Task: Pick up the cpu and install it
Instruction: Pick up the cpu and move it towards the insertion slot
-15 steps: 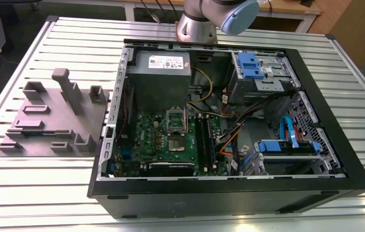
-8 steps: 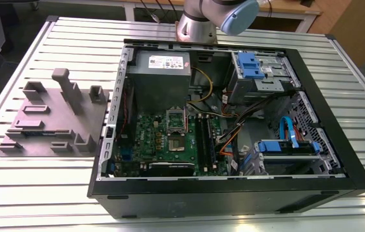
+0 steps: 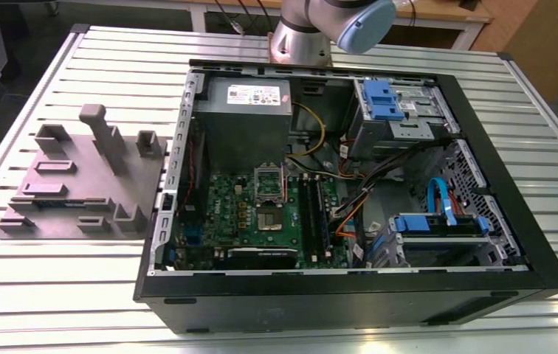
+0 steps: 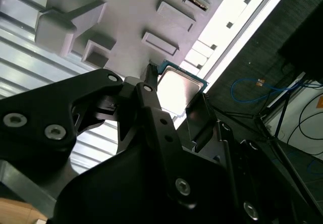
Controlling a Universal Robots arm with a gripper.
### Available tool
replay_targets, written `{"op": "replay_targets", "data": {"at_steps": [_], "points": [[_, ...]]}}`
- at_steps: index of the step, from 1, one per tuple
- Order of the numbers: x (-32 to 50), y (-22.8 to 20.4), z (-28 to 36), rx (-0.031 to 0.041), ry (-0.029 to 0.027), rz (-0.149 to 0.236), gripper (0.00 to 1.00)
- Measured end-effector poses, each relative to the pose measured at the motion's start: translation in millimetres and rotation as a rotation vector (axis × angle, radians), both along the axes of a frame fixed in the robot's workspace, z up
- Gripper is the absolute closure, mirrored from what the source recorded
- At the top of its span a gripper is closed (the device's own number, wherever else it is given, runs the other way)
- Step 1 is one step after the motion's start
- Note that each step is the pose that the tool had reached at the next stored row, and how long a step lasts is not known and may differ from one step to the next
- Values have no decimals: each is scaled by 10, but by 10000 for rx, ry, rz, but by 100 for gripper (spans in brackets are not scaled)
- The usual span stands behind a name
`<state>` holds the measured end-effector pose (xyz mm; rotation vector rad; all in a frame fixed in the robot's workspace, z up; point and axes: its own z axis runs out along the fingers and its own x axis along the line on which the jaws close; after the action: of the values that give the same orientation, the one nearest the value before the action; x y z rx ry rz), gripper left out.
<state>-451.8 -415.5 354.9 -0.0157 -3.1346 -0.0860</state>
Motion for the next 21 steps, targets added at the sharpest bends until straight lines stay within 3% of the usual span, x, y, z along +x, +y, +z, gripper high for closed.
{"op": "replay_targets", "data": {"at_steps": [10,21], "points": [[0,0,56,1,-1,0,53],[44,1,61,1,-1,-1,53]]}}
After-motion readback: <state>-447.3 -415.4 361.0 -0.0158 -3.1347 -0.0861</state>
